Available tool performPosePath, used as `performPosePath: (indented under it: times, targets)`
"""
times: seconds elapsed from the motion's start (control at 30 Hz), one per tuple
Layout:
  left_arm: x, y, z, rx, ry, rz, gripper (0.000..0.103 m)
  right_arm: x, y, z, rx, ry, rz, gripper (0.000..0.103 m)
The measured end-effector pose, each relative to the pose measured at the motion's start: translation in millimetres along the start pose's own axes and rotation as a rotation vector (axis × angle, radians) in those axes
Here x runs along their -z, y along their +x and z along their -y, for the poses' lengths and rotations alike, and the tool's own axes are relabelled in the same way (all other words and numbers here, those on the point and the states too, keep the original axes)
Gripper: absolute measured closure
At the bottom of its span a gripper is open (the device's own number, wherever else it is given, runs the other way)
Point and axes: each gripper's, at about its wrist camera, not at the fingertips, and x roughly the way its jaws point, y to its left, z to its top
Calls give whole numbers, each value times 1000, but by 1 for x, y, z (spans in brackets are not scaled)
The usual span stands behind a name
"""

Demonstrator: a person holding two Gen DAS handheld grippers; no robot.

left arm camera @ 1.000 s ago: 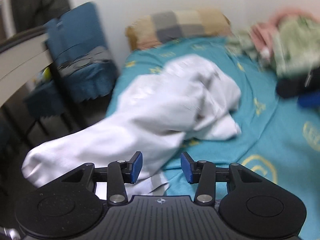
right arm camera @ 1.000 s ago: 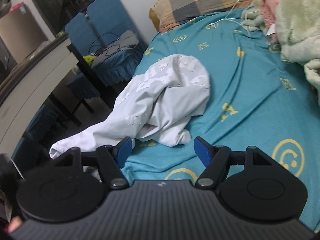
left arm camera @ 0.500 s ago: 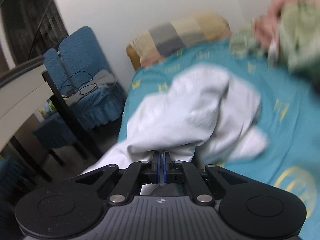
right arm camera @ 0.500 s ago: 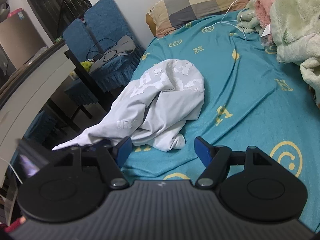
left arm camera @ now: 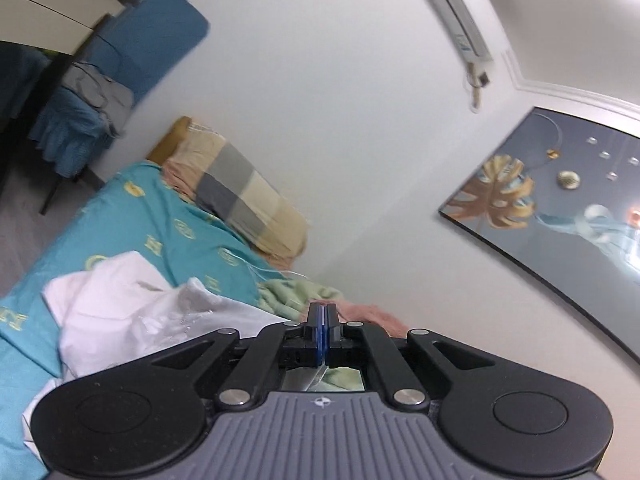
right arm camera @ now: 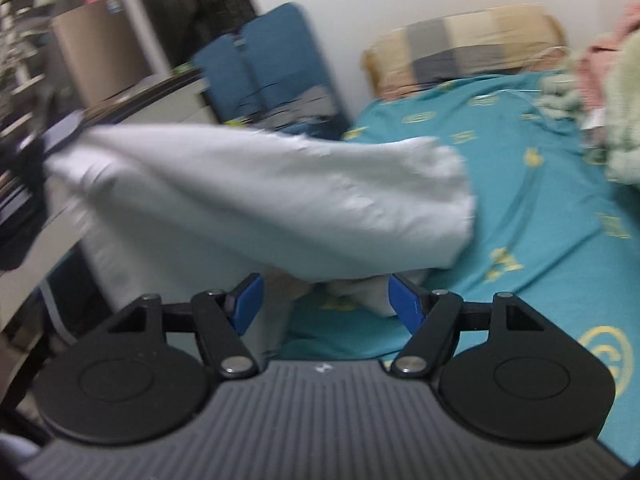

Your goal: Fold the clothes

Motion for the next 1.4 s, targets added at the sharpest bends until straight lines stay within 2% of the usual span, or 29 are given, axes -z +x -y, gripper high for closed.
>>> performPosePath:
  times: [0.13, 0.3, 0.37, 0.43, 0.57, 0.73, 0.9, 1.0, 1.1, 1.17, 1.23, 1.4]
  targets:
    - [-5, 8, -15, -19, -28, -14, 102, 3, 27, -16, -3, -34, 11, 31]
    - [-6, 26, -37, -71, -10, -13, 102, 12, 81, -20, 35, -49, -73, 32]
    - [-5, 32, -46, -113, -5, -8, 102, 16, 96, -12, 68, -27, -95, 48]
    - [-2, 41, -56, -170, 6, -15, 102, 18, 105, -2, 101, -5, -116, 86]
    - [6, 64, -63, -279, 70, -60, 102, 5, 80, 20, 136, 95, -67, 93]
    - [29, 91, -62, -349, 173, -159, 102, -17, 32, 39, 149, 198, -30, 94]
    - [62, 107, -47, -401, 334, -255, 101, -27, 7, 62, 93, 286, -32, 95]
    - [78, 102, -30, -411, 422, -262, 92, -37, -3, 66, 41, 313, -16, 95]
    - [88, 91, -7, -372, 487, -250, 77, -42, -16, 68, 0, 327, -14, 95]
    - [97, 87, 9, -347, 529, -238, 58, -44, -20, 72, -21, 349, -14, 95]
    - [108, 88, 23, -325, 579, -231, 47, -46, -22, 77, -39, 369, -16, 95]
    - [145, 103, 45, -297, 682, -265, 37, -50, -23, 81, -72, 385, -23, 95]
